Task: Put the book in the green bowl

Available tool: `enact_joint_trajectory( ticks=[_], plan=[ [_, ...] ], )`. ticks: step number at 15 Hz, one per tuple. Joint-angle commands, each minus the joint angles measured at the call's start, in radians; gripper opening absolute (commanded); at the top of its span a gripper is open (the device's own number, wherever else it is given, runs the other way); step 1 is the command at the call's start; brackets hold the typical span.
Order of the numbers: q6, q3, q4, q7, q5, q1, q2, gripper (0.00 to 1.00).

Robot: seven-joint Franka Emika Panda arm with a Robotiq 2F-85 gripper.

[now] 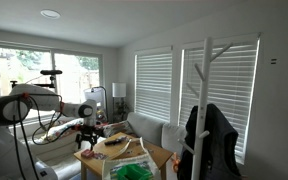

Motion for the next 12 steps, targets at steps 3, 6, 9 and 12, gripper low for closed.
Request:
enact_joint_trajectory(
  ticks=[3, 6, 9, 12],
  plan=[
    [-0.002, -0.016, 0.002, 0.003, -0.004, 0.010, 0.002, 1.00],
    [0.042, -0.001, 0.010, 0.110, 0.065, 0.008, 0.074, 1.00],
    [0.154, 0.023, 0.008, 0.158, 0.106, 0.016, 0.127, 1.00],
    [0.252, 0.050, 0.017, 0.171, 0.083, 0.023, 0.174, 1.00]
  ],
)
